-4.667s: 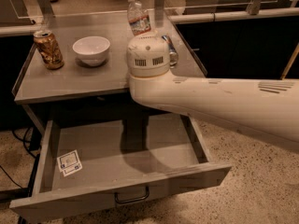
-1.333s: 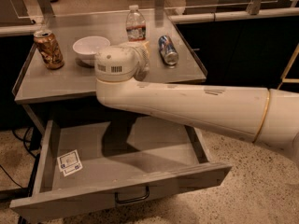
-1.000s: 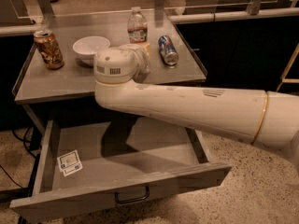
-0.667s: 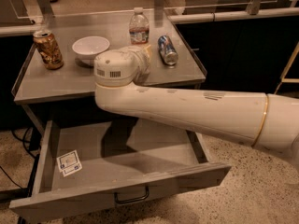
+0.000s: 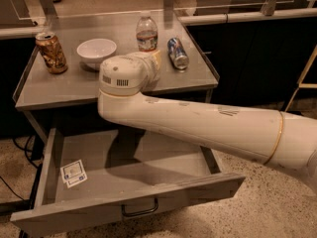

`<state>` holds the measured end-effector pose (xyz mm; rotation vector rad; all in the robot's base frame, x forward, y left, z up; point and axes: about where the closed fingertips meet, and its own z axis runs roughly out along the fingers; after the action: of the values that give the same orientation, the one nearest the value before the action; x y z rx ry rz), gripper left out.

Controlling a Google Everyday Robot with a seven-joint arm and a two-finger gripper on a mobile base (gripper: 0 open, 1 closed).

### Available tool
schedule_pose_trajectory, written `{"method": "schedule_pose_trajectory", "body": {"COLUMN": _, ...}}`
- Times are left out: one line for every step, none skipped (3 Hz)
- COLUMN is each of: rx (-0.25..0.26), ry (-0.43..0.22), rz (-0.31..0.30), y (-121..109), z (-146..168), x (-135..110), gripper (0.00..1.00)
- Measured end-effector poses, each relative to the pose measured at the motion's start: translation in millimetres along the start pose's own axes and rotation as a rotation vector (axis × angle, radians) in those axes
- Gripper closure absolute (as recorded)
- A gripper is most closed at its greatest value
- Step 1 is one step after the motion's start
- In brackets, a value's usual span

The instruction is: Pick water bottle from top drawer and place on counter

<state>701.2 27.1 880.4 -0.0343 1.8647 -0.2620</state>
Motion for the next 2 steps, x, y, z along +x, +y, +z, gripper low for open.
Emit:
{"method": "schedule_pose_trajectory", "body": {"rx": 0.0, "ry": 0.0, "rz": 0.0, "y": -1.1, "z": -1.6, "x": -5.2, "gripper": 1.0}}
{"method": "schedule_pose_trajectory", "body": {"rx": 0.0, "ry": 0.0, "rz": 0.0, "y": -1.1, "z": -1.9, "x": -6.0, "gripper": 0.82}}
